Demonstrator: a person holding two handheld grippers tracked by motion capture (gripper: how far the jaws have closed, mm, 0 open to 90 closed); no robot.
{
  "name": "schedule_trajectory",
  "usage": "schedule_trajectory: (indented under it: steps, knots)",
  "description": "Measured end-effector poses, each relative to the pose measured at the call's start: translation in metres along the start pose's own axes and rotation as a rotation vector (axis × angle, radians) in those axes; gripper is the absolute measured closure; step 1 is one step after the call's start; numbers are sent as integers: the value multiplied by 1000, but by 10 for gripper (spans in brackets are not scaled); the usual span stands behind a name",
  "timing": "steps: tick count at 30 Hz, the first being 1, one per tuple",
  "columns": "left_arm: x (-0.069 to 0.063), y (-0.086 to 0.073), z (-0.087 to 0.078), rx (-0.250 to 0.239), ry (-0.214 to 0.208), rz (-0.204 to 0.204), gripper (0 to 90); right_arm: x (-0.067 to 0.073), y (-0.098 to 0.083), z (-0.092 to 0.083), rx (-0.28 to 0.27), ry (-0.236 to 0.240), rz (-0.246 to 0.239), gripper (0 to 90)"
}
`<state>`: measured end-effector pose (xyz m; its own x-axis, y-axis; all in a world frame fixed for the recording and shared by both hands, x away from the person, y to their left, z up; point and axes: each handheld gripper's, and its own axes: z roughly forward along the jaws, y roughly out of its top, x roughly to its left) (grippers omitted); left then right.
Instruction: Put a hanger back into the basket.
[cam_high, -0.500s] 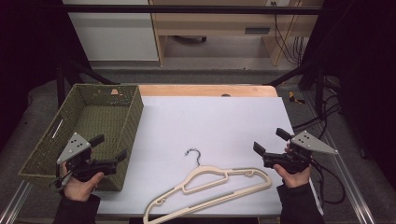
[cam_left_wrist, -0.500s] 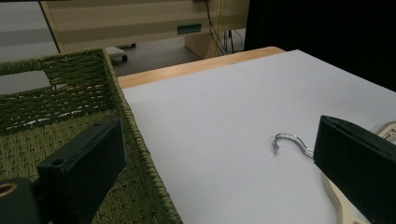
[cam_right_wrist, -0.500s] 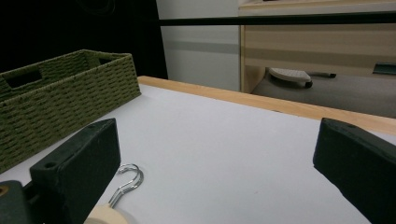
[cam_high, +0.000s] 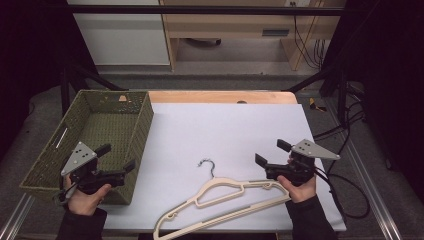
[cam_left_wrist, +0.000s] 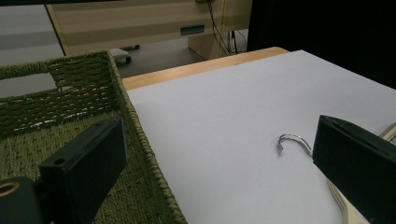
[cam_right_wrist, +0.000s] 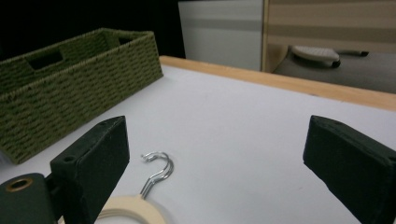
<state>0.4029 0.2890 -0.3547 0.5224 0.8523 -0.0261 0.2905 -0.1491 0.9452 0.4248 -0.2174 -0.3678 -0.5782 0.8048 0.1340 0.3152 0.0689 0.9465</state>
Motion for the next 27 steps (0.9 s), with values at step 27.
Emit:
schedule_trajectory:
  steps: [27]
  knots:
    - [0, -4, 8, 18, -5, 2, 30, 59, -1, 102, 223, 60, -31, 223]
